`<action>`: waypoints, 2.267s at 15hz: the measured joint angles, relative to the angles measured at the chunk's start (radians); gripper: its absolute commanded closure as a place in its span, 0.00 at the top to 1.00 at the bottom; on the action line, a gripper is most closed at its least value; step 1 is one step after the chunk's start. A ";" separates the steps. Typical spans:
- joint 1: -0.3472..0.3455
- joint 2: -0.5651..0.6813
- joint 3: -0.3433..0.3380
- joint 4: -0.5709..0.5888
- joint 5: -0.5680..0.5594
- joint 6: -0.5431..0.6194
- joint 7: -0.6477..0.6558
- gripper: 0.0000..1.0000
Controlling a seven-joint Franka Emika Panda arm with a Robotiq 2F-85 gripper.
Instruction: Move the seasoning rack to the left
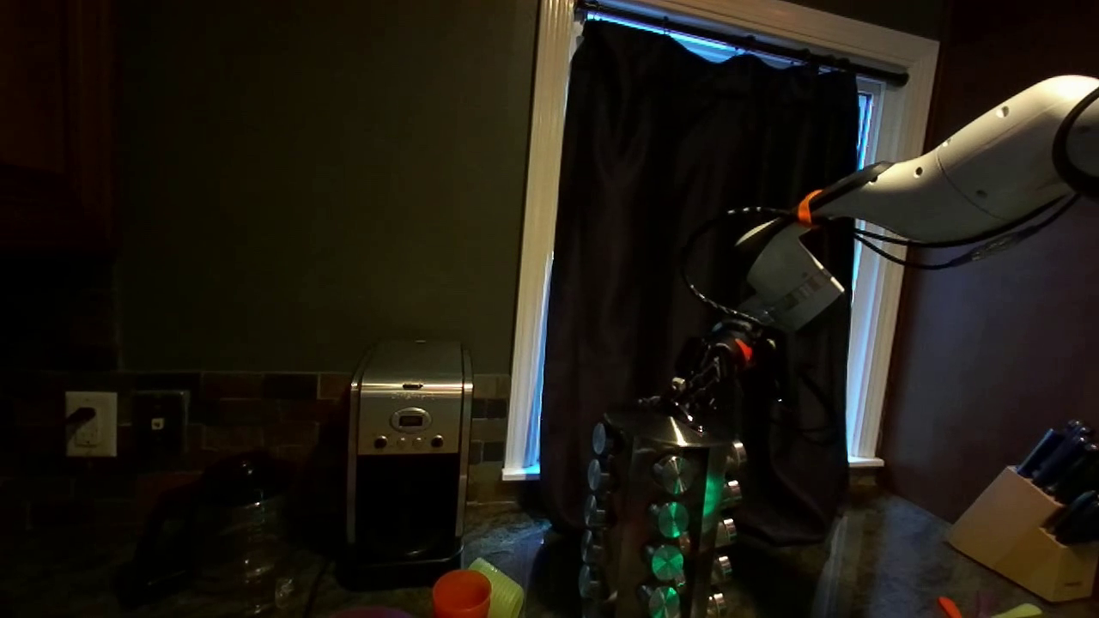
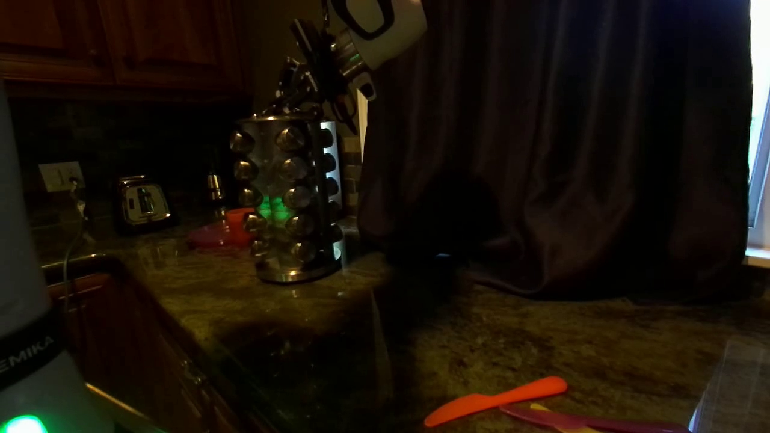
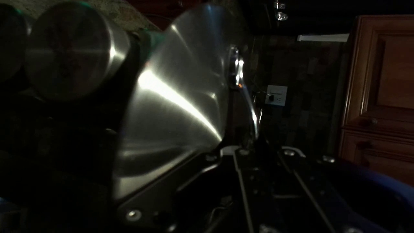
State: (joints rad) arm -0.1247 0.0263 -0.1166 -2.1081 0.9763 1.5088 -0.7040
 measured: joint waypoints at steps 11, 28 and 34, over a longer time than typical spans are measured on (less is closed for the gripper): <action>0.015 0.022 0.023 0.017 0.025 0.000 0.013 0.03; 0.071 0.040 0.083 0.040 0.023 0.004 -0.055 0.03; 0.087 0.040 0.097 0.041 0.021 0.004 -0.073 0.03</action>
State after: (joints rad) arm -0.0373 0.0660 -0.0195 -2.0675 0.9972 1.5128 -0.7773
